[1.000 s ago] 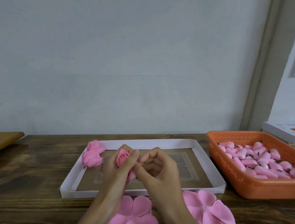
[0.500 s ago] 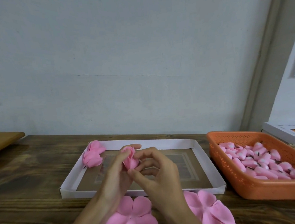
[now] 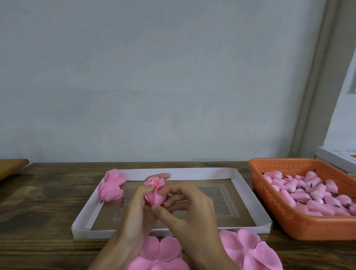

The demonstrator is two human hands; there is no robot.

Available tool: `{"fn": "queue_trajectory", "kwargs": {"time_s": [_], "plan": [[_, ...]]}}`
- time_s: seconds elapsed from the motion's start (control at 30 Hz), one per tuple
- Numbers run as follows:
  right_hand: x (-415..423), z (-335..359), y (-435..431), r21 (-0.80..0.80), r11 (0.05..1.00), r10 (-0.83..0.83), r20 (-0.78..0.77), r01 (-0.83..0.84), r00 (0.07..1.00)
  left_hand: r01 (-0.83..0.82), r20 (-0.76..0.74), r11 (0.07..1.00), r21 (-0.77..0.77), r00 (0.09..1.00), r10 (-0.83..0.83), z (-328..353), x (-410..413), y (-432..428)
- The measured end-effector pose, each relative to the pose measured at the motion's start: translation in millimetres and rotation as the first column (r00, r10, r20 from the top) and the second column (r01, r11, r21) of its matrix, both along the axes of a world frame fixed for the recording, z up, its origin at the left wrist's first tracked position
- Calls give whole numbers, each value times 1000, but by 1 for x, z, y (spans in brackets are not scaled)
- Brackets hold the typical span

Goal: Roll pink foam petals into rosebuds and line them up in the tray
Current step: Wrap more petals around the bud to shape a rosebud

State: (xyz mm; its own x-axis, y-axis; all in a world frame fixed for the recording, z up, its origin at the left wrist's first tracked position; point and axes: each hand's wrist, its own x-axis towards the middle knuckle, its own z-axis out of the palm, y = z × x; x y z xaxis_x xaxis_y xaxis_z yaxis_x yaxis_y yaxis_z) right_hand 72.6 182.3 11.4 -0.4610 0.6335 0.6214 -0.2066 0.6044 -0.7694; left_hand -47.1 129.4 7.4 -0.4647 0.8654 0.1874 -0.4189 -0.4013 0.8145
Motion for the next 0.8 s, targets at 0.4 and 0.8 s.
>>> {"fn": "queue_trajectory", "kwargs": {"time_s": [0.4,0.8], "plan": [[-4,-3,2,97,995,-21,1,21,1000,29,-35,999,30,999,-28,-2,-3,3],[-3,-3,1,133,990,-42,0,42,999,84,-53,993,84,995,-80,-4,-3,-1]]}}
